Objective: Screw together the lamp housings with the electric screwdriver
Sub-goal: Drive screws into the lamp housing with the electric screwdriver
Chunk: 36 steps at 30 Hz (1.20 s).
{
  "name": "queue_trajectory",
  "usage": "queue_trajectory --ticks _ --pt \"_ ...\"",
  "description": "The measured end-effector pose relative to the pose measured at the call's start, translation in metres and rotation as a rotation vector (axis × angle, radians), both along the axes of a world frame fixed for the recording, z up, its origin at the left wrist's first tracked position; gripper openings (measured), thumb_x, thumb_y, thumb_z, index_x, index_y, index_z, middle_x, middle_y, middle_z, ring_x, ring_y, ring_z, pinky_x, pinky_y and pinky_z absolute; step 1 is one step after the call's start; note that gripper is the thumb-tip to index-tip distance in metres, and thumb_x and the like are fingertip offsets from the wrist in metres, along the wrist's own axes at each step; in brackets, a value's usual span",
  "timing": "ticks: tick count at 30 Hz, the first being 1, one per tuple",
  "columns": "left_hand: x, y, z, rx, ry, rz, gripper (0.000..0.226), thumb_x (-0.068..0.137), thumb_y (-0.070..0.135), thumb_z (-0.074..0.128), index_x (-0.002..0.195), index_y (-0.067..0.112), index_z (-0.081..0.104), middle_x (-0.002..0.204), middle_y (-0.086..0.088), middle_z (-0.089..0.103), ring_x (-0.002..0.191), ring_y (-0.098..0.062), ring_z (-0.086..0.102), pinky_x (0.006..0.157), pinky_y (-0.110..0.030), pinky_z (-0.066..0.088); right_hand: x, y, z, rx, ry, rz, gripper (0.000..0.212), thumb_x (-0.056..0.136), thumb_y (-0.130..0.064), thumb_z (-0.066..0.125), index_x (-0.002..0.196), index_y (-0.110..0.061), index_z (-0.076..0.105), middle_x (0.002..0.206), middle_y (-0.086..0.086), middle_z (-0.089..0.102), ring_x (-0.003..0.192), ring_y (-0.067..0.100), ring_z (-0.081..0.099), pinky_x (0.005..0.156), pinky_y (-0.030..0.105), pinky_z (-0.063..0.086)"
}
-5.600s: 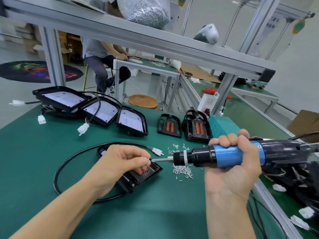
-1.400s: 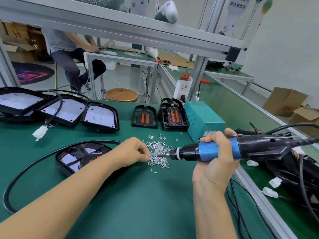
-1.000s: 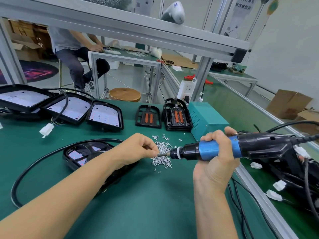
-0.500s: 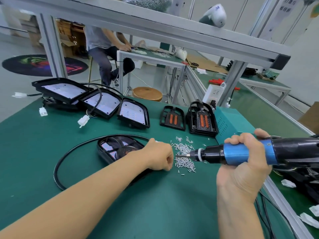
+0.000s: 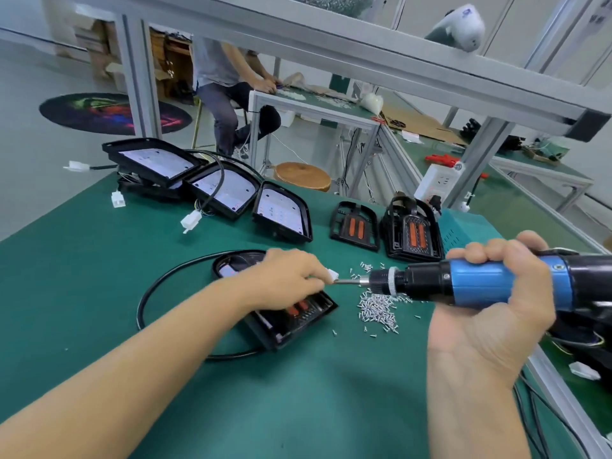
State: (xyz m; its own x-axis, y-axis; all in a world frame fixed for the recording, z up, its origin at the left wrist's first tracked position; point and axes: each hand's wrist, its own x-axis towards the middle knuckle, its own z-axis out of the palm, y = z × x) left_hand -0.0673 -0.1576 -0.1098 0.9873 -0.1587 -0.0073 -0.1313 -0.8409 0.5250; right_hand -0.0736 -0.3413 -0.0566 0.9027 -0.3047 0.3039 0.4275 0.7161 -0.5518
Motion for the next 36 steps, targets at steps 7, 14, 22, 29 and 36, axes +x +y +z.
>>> queue_trajectory --ticks 7,14,22,29,36 --pt "-0.061 0.066 -0.014 -0.189 -0.041 0.052 0.027 0.092 0.022 0.06 0.108 0.043 0.062 0.116 0.033 0.052 0.12 0.01 0.041 0.116 -0.033 0.014 -0.007 0.023 -0.007 -0.071 0.011 0.157 0.022 0.07 -0.006 0.054 0.087 -0.02 0.054 0.06 -0.005 0.048 0.053 0.01 0.048 0.062 0.023 0.046" --pt "-0.09 0.06 -0.04 -0.116 -0.221 0.016 0.041 0.077 0.028 0.077 0.105 0.051 0.058 0.128 0.039 0.04 0.13 0.02 0.017 0.113 -0.022 -0.01 -0.016 0.041 -0.018 -0.211 0.01 0.244 0.023 0.071 -0.004 0.052 0.091 -0.016 0.053 0.057 -0.004 0.05 0.052 0.012 0.049 0.058 0.024 0.047" --pt "-0.088 0.051 -0.052 -0.042 -0.393 0.017 0.019 0.08 0.023 0.075 0.098 0.03 0.072 0.124 0.021 0.055 0.123 0.0 0.043 0.115 -0.033 0.003 -0.017 0.045 -0.022 -0.324 -0.027 0.234 0.023 0.074 -0.002 0.052 0.092 -0.015 0.053 0.058 -0.004 0.049 0.052 0.013 0.049 0.058 0.025 0.045" --pt "-0.087 0.051 -0.051 -0.062 -0.424 0.009 0.018 0.079 0.017 0.076 0.095 0.026 0.073 0.121 0.015 0.059 0.119 0.003 0.04 0.113 -0.04 0.008 -0.016 0.051 -0.028 -0.361 -0.01 0.203 0.021 0.071 -0.001 0.054 0.087 -0.014 0.052 0.057 -0.002 0.049 0.052 0.015 0.049 0.059 0.026 0.045" --pt "-0.089 0.051 -0.054 -0.102 -0.403 0.014 0.018 0.082 0.019 0.074 0.097 0.028 0.072 0.123 0.021 0.055 0.121 0.006 0.037 0.115 -0.033 0.003 -0.016 0.054 -0.029 -0.338 0.004 0.216 0.018 0.071 0.001 0.055 0.07 -0.017 0.052 0.056 -0.002 0.049 0.049 0.014 0.05 0.057 0.024 0.046"
